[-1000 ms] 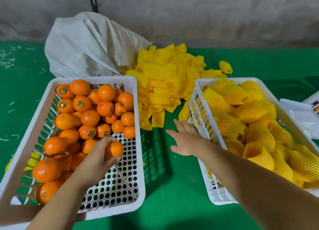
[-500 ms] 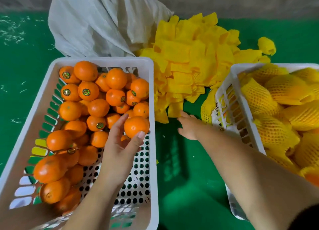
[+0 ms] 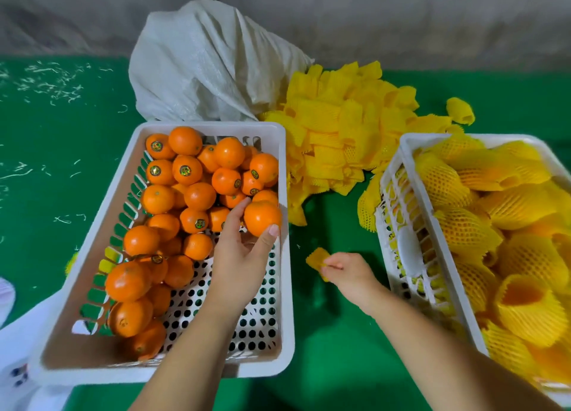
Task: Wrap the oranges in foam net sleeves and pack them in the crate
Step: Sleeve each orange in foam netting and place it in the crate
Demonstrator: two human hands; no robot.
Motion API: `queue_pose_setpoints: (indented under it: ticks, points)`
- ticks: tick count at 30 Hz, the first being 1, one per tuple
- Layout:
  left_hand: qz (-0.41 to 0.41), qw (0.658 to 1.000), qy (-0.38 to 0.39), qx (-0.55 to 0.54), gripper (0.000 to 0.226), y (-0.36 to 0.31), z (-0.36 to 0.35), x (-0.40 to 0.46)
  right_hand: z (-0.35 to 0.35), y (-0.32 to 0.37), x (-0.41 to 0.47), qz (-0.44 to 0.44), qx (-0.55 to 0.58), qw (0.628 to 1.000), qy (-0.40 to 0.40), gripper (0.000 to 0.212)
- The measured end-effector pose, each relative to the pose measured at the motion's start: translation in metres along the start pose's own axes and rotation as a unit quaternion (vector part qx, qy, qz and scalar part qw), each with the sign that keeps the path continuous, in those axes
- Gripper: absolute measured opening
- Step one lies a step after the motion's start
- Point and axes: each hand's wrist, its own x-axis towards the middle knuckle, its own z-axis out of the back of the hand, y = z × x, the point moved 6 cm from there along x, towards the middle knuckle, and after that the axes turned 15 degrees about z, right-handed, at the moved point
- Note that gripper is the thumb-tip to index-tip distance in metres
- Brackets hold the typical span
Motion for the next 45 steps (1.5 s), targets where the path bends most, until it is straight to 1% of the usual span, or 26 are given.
queue_pose_setpoints:
  ticks: [1, 2, 4, 5, 6, 7, 8, 9, 10, 13, 14, 15, 17, 21, 24, 27, 28, 30, 31, 32, 33, 35, 37, 38, 40, 45]
  points:
    - [-0.011, 1.000, 0.011, -0.003, 0.066, -0.004, 0.000, -0.006, 0.002, 0.006, -0.009, -0.016, 0.021, 1.000, -0.011, 0.006]
    - [-0.015, 1.000, 0.025, -0.005, 0.065, -0.004, -0.001, -0.014, 0.007, 0.015, -0.016, -0.030, 0.046, 0.998, -0.036, 0.006]
    - [-0.003, 0.998, 0.061, -0.011, 0.064, 0.000, -0.005, -0.030, 0.019, 0.043, -0.026, -0.035, 0.115, 0.987, -0.111, 0.006]
    - [0.004, 0.997, 0.077, -0.013, 0.061, 0.003, -0.006, -0.038, 0.024, 0.062, -0.031, -0.011, 0.137, 0.980, -0.145, 0.005]
    - [0.009, 0.996, 0.091, -0.018, 0.058, 0.007, -0.006, -0.046, 0.028, 0.083, -0.036, 0.034, 0.139, 0.976, -0.167, 0.003]
    - [0.018, 0.994, 0.105, -0.032, 0.056, 0.010, -0.006, -0.052, 0.028, 0.105, -0.042, 0.092, 0.127, 0.973, -0.170, 0.002]
    - [0.031, 0.991, 0.121, -0.054, 0.054, 0.012, -0.005, -0.057, 0.023, 0.125, -0.048, 0.146, 0.113, 0.971, -0.154, 0.004]
    - [0.043, 0.986, 0.138, -0.080, 0.054, 0.013, -0.003, -0.060, 0.016, 0.140, -0.055, 0.183, 0.102, 0.969, -0.132, 0.007]
    - [0.054, 0.980, 0.158, -0.110, 0.055, 0.013, -0.001, -0.062, 0.009, 0.150, -0.061, 0.201, 0.102, 0.968, -0.115, 0.010]
    - [0.103, 0.943, 0.227, -0.220, 0.056, 0.015, 0.003, -0.070, -0.005, 0.155, -0.073, 0.202, 0.131, 0.966, -0.092, 0.017]
    - [0.119, 0.932, 0.247, -0.237, 0.055, 0.015, 0.003, -0.073, -0.007, 0.154, -0.075, 0.198, 0.123, 0.969, -0.083, 0.020]
    - [0.129, 0.926, 0.263, -0.239, 0.054, 0.015, 0.003, -0.076, -0.010, 0.152, -0.078, 0.196, 0.105, 0.972, -0.073, 0.023]
    - [0.131, 0.924, 0.280, -0.224, 0.048, 0.016, 0.001, -0.080, -0.011, 0.150, -0.084, 0.196, 0.091, 0.974, -0.064, 0.023]
    - [0.130, 0.937, 0.258, -0.199, 0.055, 0.015, -0.002, -0.080, -0.005, 0.143, -0.088, 0.190, 0.085, 0.973, -0.098, 0.020]
    - [0.126, 0.940, 0.242, -0.204, 0.054, 0.015, -0.001, -0.078, -0.003, 0.142, -0.089, 0.192, 0.113, 0.967, -0.127, 0.020]
    - [0.129, 0.940, 0.230, -0.217, 0.051, 0.016, 0.000, -0.075, -0.001, 0.146, -0.089, 0.208, 0.111, 0.961, -0.144, 0.022]
    - [0.130, 0.941, 0.223, -0.220, 0.050, 0.017, 0.000, -0.074, 0.001, 0.148, -0.089, 0.224, 0.090, 0.960, -0.144, 0.023]
    - [0.127, 0.943, 0.212, -0.223, 0.048, 0.017, 0.002, -0.073, 0.004, 0.157, -0.089, 0.284, -0.037, 0.949, -0.136, 0.020]
    - [0.125, 0.943, 0.210, -0.224, 0.047, 0.018, 0.003, -0.072, 0.005, 0.162, -0.089, 0.316, -0.114, 0.933, -0.127, 0.020]
    - [0.123, 0.943, 0.211, -0.226, 0.046, 0.018, 0.003, -0.072, 0.005, 0.166, -0.089, 0.343, -0.166, 0.917, -0.116, 0.021]
    - [0.122, 0.942, 0.213, -0.228, 0.045, 0.019, 0.004, -0.071, 0.005, 0.167, -0.088, 0.353, -0.178, 0.913, -0.099, 0.023]
    - [0.119, 0.940, 0.216, -0.235, 0.044, 0.019, 0.005, -0.071, 0.006, 0.166, -0.084, 0.334, -0.127, 0.933, -0.050, 0.027]
    - [0.111, 0.943, 0.220, -0.225, 0.054, 0.018, 0.003, -0.073, 0.011, 0.160, -0.079, 0.297, -0.064, 0.952, -0.029, 0.024]
    - [0.106, 0.947, 0.220, -0.209, 0.058, 0.017, 0.001, -0.074, 0.015, 0.158, -0.077, 0.286, -0.057, 0.956, -0.036, 0.019]
    - [0.098, 0.955, 0.212, -0.184, 0.055, 0.017, -0.003, -0.073, 0.020, 0.156, -0.076, 0.272, -0.048, 0.960, -0.051, 0.012]
    - [0.102, 0.956, 0.177, -0.210, 0.049, 0.020, 0.001, -0.069, 0.024, 0.150, -0.081, 0.224, 0.033, 0.967, -0.115, 0.016]
